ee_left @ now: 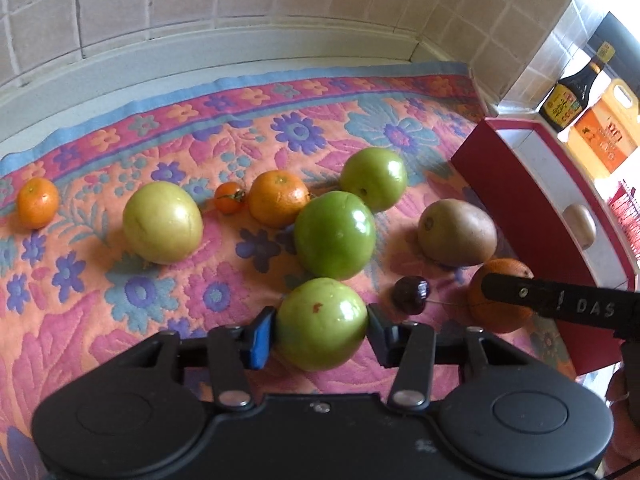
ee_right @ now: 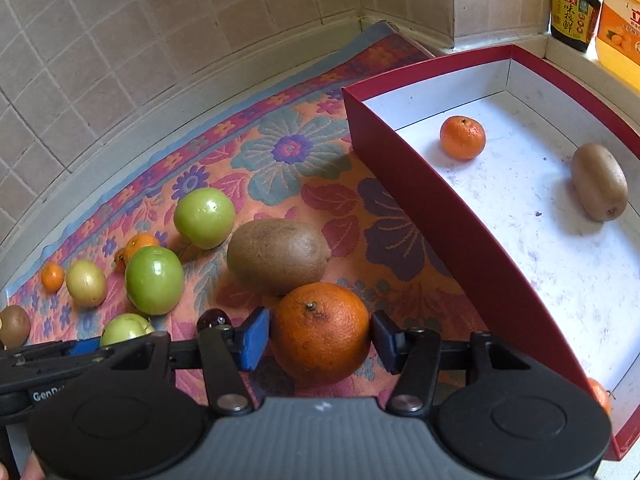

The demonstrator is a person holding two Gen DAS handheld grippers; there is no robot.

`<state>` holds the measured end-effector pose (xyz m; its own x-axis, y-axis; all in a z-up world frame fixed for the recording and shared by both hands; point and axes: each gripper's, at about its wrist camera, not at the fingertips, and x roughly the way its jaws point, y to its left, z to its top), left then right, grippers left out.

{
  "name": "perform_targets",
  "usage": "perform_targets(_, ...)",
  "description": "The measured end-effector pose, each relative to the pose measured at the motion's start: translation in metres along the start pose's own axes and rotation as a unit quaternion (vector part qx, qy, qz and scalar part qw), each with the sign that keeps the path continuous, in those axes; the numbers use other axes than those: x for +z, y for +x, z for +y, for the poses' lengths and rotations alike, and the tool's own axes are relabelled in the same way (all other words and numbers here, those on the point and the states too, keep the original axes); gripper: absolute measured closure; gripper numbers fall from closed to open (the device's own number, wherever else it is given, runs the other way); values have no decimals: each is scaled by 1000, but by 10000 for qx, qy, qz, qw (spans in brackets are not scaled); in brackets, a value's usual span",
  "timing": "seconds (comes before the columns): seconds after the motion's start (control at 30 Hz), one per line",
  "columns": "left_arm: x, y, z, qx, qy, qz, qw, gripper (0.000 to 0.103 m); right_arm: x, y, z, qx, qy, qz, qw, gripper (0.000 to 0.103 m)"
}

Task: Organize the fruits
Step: 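Return both tools to the cloth and approach a pear and an orange, then grasp the pear with the left tool while the right tool grasps the orange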

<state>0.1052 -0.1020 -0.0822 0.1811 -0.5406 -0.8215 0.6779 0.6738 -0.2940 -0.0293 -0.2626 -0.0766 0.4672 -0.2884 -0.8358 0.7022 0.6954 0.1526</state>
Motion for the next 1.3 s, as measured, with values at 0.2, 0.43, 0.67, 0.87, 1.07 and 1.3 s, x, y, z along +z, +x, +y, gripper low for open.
perform_targets(0.2, 21, -28, -30, -208, 303, -463, 9983, 46, 9, -35, -12, 288, 140, -380, 9988, 47)
perform_targets(0.43, 67, -40, -107, -734, 1206, -949, 9854, 46, 51, -95, -57, -124, 115, -1416, 9898, 47)
perform_targets(0.67, 99, 2, -201, -1205, 2013, -839, 9685, 46, 105, -105, -136, -571, 484, -1804, 9807, 47)
perform_targets(0.87, 103, 70, -254, -1145, 2253, -235, 9673, 46, 142, -52, -189, -277, 990, -1334, 9857, 47)
perform_targets(1.07, 100, 119, -273, -799, 2326, 417, 9684, 46, 152, 10, -220, 28, 1285, -632, 9897, 47)
perform_targets(1.3, 94, 145, -280, -655, 2458, 795, 9638, 46, 152, 30, -222, -14, 1169, -472, 9920, 47)
